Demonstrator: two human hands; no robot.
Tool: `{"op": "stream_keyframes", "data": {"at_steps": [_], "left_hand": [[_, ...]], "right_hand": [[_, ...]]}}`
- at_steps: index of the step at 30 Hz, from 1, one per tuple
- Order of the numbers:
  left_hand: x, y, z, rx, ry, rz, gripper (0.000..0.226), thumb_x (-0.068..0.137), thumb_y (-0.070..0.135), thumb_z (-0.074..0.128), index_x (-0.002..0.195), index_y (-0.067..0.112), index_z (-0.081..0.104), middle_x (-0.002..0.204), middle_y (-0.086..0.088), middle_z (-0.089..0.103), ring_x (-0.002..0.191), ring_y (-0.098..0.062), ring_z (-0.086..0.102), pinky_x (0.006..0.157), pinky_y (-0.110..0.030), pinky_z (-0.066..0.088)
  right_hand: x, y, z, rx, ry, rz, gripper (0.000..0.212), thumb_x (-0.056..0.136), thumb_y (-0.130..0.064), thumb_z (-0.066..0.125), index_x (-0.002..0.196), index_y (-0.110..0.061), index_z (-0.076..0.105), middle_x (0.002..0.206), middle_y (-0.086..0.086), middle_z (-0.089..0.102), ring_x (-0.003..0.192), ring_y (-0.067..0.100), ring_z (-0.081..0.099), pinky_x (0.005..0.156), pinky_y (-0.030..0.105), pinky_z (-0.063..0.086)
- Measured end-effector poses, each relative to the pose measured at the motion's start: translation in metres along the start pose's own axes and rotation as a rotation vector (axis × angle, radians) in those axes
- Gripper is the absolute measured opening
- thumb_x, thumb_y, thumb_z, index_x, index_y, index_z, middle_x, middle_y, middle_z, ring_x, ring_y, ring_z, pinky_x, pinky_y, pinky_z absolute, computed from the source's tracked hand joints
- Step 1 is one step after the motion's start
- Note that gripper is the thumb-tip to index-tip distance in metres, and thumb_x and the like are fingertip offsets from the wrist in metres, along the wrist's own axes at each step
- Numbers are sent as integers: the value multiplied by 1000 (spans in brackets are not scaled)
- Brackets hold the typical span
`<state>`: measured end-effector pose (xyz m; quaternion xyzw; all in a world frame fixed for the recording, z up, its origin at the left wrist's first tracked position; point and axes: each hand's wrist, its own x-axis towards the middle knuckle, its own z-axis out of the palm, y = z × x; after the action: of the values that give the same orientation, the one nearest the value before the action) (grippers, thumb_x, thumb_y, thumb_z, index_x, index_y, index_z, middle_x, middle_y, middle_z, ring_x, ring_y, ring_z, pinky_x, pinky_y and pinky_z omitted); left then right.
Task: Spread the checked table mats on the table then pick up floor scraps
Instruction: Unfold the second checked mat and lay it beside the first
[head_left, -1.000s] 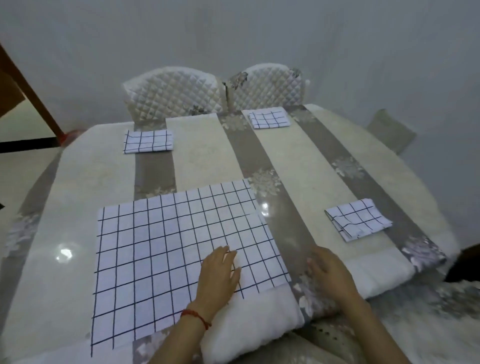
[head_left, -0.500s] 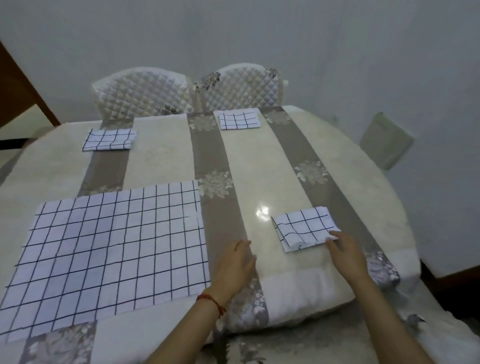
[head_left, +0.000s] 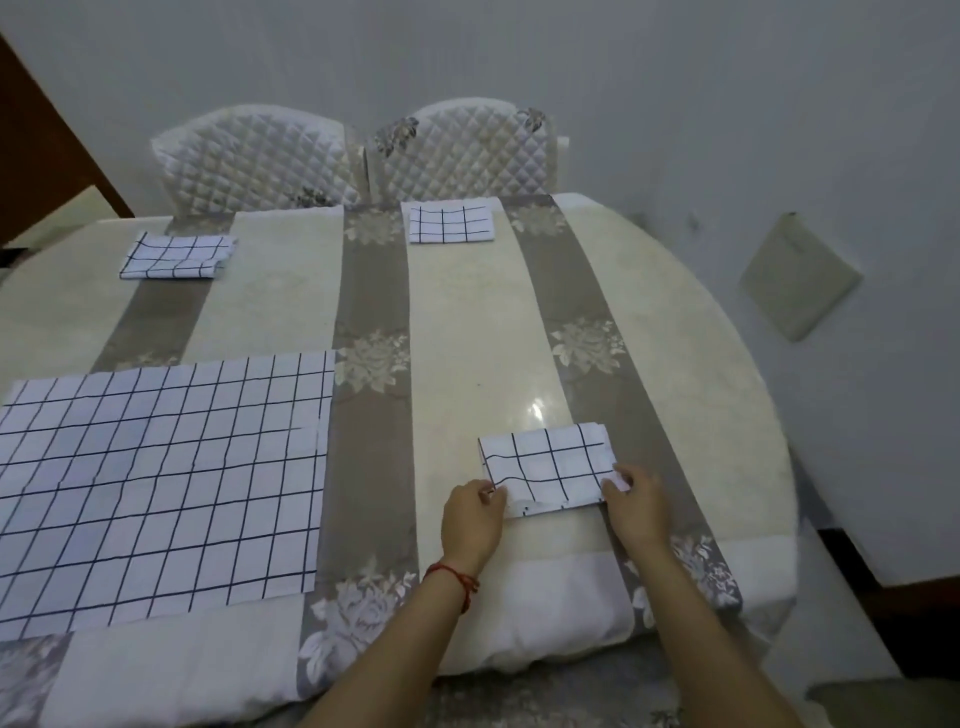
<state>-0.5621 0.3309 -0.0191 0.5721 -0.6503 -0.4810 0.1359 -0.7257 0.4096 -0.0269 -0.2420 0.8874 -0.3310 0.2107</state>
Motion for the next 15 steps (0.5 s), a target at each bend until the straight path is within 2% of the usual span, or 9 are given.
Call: {"op": "stream_keyframes", "data": {"at_steps": [2, 4, 6, 8, 11, 13, 15], "left_hand": [[5, 4, 4, -53, 37, -72, 23, 89, 23, 55, 92, 4, 66, 81, -3, 58, 79, -17, 53, 65, -21, 35], [12, 3, 8, -103, 78, -134, 21, 87, 23, 58, 95, 5, 64, 86, -2, 58, 83, -17, 53, 71, -21, 36], [15, 3, 8, -130, 81, -155, 10, 85, 19, 60, 84, 9, 62, 82, -1, 58, 82, -17, 53, 64, -22, 37], [14, 4, 7, -154, 83, -155, 12, 84, 15, 60, 73, 12, 57, 72, 2, 56, 78, -16, 53, 55, -17, 35], [10, 8, 0, -194, 105, -136, 16, 84, 12, 60, 69, 13, 57, 66, 7, 54, 68, -12, 51, 56, -13, 35], [6, 12, -7, -238, 100, -98, 14, 83, 11, 62, 70, 12, 59, 66, 6, 57, 64, -9, 51, 58, -17, 39], [1, 18, -14, -291, 86, -50, 18, 81, 11, 64, 64, 15, 60, 64, 3, 60, 63, -14, 55, 63, -23, 44]], "right_hand": [[3, 1, 2, 16, -33, 24, 28, 87, -8, 56, 114, -2, 61, 116, 19, 55, 94, 29, 56, 79, 27, 41], [6, 3, 3, 23, -44, 27, 26, 86, -3, 56, 112, -2, 62, 111, 18, 56, 86, 22, 51, 74, 23, 37], [7, 7, 1, 51, -39, 33, 26, 85, 2, 55, 109, 0, 63, 100, 15, 57, 87, 25, 54, 74, 24, 37], [8, 11, -2, 75, -53, 50, 26, 84, 5, 54, 107, 1, 64, 92, 9, 54, 94, 32, 58, 75, 24, 37], [4, 12, -6, 104, -74, 72, 25, 84, 3, 54, 106, -1, 64, 91, 9, 58, 99, 33, 59, 77, 27, 41], [-2, 7, -9, 122, -75, 36, 24, 84, -4, 58, 108, -3, 64, 99, 9, 62, 99, 28, 59, 81, 29, 43], [-12, -6, -13, 148, -104, -40, 26, 84, -9, 61, 110, -6, 63, 103, 3, 58, 98, 18, 55, 82, 25, 42]]}}
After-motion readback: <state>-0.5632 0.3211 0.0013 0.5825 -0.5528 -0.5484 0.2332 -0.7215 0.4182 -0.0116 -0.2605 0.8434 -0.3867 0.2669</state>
